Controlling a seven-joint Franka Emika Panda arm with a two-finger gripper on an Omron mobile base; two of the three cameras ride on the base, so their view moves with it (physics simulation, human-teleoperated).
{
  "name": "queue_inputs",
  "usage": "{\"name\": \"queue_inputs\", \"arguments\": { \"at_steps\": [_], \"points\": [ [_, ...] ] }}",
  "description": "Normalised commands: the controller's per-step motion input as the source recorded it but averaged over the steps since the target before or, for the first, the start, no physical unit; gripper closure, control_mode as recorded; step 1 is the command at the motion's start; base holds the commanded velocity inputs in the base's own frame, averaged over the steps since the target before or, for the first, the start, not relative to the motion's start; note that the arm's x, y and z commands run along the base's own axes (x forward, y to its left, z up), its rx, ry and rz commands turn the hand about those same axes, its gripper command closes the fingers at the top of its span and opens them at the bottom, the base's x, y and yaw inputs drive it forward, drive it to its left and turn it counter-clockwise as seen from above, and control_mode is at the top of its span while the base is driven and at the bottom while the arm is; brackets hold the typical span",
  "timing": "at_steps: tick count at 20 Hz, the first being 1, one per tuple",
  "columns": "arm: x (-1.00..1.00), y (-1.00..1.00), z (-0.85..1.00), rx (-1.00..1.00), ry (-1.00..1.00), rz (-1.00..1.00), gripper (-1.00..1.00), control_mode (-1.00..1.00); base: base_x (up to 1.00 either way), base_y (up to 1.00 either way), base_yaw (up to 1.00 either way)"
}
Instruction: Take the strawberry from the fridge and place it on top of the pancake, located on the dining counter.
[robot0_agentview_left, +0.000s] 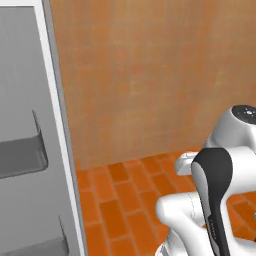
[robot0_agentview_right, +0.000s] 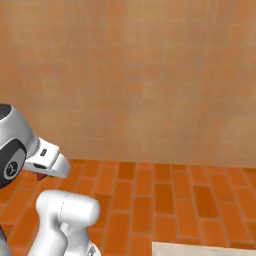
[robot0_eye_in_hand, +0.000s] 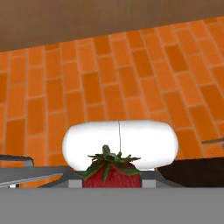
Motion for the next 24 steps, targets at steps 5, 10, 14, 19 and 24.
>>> {"name": "queue_inputs", "arguments": {
  "at_steps": [5, 10, 14, 19, 24],
  "points": [
    [0.00, 0.00, 0.00, 0.00, 0.00, 0.00, 1.00, 1.00, 1.00, 0.00, 0.00],
    [0.00, 0.00, 0.00, 0.00, 0.00, 0.00, 1.00, 1.00, 1.00, 0.00, 0.00],
    [0.00, 0.00, 0.00, 0.00, 0.00, 0.00, 1.00, 1.00, 1.00, 0.00, 0.00],
    [0.00, 0.00, 0.00, 0.00, 0.00, 0.00, 1.00, 1.00, 1.00, -0.24, -0.22],
    [0.00, 0.00, 0.00, 0.00, 0.00, 0.00, 1.00, 1.00, 0.69, -0.30, -0.66]
  ]
}}
